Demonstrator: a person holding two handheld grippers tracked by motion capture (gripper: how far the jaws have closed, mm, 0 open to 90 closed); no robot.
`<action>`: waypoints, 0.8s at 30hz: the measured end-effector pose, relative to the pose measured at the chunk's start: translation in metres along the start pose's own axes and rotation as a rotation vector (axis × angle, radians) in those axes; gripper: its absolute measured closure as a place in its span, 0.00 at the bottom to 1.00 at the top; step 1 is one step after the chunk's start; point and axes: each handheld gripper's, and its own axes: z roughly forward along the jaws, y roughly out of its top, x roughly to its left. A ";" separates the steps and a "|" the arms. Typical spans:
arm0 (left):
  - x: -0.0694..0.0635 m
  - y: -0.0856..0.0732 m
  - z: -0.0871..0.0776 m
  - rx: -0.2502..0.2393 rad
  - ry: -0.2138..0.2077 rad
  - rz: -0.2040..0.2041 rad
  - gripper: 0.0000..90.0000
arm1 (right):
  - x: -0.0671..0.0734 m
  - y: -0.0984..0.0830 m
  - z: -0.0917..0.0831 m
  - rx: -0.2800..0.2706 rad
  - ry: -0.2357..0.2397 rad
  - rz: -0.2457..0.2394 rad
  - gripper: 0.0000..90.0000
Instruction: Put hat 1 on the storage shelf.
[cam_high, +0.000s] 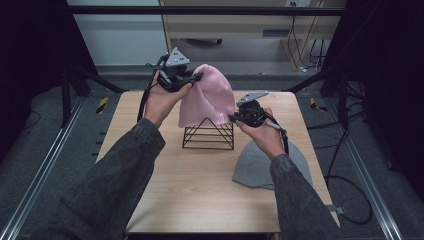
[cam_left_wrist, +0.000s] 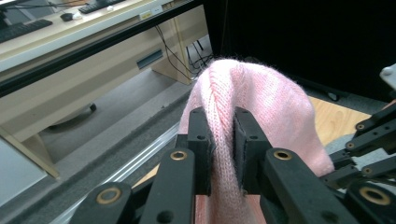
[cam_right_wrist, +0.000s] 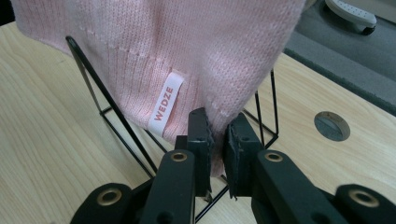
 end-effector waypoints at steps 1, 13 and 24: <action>-0.002 0.000 -0.001 0.003 -0.001 0.005 0.87 | 0.000 -0.001 0.000 0.004 0.001 0.007 0.91; -0.011 -0.009 -0.002 0.004 -0.013 -0.001 0.87 | 0.000 -0.005 0.002 0.043 -0.017 0.017 0.70; -0.019 -0.027 0.002 0.024 -0.032 0.003 0.87 | 0.001 -0.016 -0.001 0.055 -0.070 0.031 0.54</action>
